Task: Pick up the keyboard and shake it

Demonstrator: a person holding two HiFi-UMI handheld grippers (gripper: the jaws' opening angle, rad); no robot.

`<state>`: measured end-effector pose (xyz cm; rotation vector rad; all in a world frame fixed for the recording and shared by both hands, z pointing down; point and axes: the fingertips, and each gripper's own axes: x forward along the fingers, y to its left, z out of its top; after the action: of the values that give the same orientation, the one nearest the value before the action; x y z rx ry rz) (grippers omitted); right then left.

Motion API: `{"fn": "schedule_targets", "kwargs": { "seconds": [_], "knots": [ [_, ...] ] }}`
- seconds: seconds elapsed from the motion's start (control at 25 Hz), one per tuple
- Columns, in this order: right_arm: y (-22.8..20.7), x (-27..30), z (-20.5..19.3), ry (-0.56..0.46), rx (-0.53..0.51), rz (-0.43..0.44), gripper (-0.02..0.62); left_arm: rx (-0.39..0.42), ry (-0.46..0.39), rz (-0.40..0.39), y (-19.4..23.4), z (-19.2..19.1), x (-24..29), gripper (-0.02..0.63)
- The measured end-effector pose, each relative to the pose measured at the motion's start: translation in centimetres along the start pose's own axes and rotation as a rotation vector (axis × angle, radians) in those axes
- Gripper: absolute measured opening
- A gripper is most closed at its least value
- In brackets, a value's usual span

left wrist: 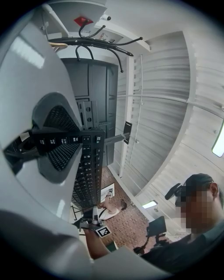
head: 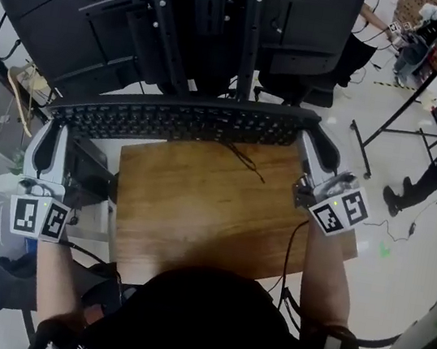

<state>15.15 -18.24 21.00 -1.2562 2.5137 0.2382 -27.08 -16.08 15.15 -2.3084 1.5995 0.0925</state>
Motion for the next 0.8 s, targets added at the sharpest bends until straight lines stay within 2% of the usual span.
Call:
{"fn": "schedule_targets", "kwargs": {
  "seconds": [0.48, 0.8],
  "knots": [
    [-0.1, -0.5, 0.2, 0.000, 0.011, -0.017, 0.097, 0.001, 0.003, -0.021, -0.5, -0.1, 0.0, 0.086],
    [1.3, -2.2, -1.8, 0.007, 0.009, -0.013, 0.097, 0.004, -0.006, -0.017, -0.8, -1.8, -1.5, 0.086]
  ]
}}
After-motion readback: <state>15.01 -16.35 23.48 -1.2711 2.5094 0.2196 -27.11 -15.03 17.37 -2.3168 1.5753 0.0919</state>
